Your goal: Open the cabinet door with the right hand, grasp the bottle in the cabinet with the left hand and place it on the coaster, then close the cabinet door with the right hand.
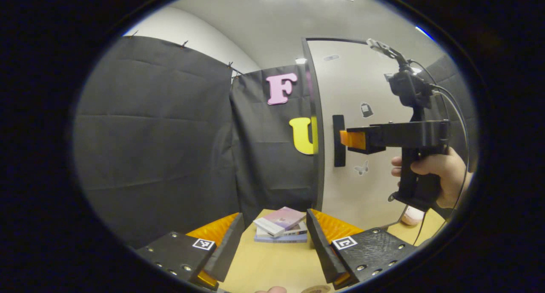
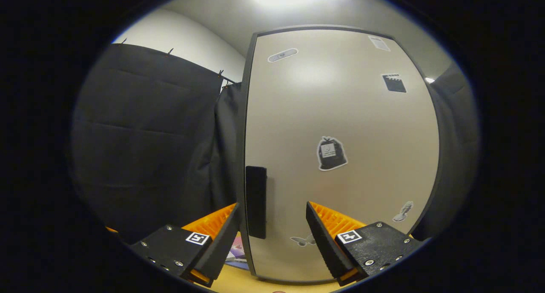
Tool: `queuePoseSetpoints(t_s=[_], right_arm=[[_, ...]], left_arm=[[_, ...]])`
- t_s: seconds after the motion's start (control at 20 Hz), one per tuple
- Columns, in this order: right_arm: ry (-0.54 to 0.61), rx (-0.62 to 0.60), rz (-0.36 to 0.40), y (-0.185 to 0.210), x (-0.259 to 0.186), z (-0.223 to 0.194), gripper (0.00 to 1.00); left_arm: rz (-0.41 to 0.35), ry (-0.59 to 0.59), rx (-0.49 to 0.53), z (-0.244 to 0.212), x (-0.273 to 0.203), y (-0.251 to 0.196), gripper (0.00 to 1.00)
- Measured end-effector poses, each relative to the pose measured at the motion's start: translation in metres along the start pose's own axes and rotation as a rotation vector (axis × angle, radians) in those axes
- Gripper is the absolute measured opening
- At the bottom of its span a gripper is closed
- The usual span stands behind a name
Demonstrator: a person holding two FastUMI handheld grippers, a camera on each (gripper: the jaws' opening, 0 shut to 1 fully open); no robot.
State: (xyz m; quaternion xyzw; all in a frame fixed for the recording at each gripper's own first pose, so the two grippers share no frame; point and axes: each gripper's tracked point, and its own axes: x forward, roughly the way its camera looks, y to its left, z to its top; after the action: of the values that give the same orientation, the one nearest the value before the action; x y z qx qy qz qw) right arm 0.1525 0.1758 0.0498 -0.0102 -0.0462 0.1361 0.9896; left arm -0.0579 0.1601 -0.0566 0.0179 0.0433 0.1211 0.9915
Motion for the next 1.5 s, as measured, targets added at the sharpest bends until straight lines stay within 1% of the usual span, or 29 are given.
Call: queuePoseSetpoints(t_s=[0.1, 0.2, 0.25, 0.3, 0.35, 0.4, 0.5, 0.6, 0.7, 0.75, 0.95, 1.05, 1.1, 1.2, 1.25, 1.35, 1.5], right_arm=[[0.027, -0.005, 0.015, 0.013, 0.017, -0.01, 0.93], [0.047, -0.007, 0.005, 0.018, 0.029, -0.016, 0.94], [0.056, -0.007, -0.008, 0.018, 0.034, -0.02, 0.93], [0.069, -0.002, -0.024, 0.015, 0.037, -0.024, 0.87], [0.086, 0.008, -0.037, 0.015, 0.038, -0.029, 0.8], [0.11, 0.017, -0.049, 0.013, 0.041, -0.034, 0.57], [0.122, 0.006, -0.056, 0.014, 0.04, -0.034, 0.34], [0.134, -0.015, -0.046, 0.014, 0.041, -0.036, 0.31], [0.15, -0.012, -0.023, 0.015, 0.038, -0.035, 0.27], [0.155, -0.014, -0.016, 0.015, 0.037, -0.036, 0.28], [0.173, -0.015, 0.016, 0.019, 0.023, -0.034, 0.23], [0.178, -0.02, 0.031, 0.023, 0.014, -0.033, 0.24], [0.18, -0.024, 0.037, 0.024, 0.009, -0.031, 0.24], [0.182, -0.025, 0.047, 0.026, -0.001, -0.029, 0.24], [0.184, -0.025, 0.052, 0.024, -0.001, -0.031, 0.24], [0.185, -0.027, 0.066, 0.023, -0.01, -0.03, 0.24], [0.188, -0.021, 0.081, 0.023, -0.024, -0.028, 0.24]], left_arm=[[0.039, 0.019, 0.007, -0.008, -0.003, 0.02, 0.86], [0.062, 0.031, -0.003, -0.013, -0.01, 0.035, 0.82], [0.07, 0.037, -0.014, -0.016, -0.01, 0.044, 0.82], [0.072, 0.041, -0.025, -0.018, -0.009, 0.05, 0.82], [0.073, 0.045, -0.031, -0.022, -0.008, 0.054, 0.84], [0.074, 0.05, -0.03, -0.024, -0.007, 0.058, 0.84], [0.068, 0.054, -0.025, -0.029, -0.004, 0.062, 0.84], [0.054, 0.056, -0.03, -0.034, -0.003, 0.063, 0.86], [0.044, 0.055, -0.037, -0.036, -0.001, 0.066, 0.86], [0.038, 0.056, -0.041, -0.037, 0.0, 0.068, 0.86], [0.002, 0.051, -0.039, -0.039, 0.003, 0.064, 0.84], [-0.017, 0.039, -0.023, -0.039, 0.005, 0.063, 0.86], [-0.03, 0.037, -0.024, -0.039, 0.007, 0.061, 0.84], [-0.049, 0.046, -0.028, -0.045, 0.005, 0.052, 0.84], [-0.05, 0.048, -0.027, -0.047, 0.003, 0.05, 0.86], [-0.052, 0.039, -0.025, -0.043, -0.006, 0.045, 0.84], [-0.074, 0.039, -0.026, -0.04, -0.017, 0.027, 0.86]])
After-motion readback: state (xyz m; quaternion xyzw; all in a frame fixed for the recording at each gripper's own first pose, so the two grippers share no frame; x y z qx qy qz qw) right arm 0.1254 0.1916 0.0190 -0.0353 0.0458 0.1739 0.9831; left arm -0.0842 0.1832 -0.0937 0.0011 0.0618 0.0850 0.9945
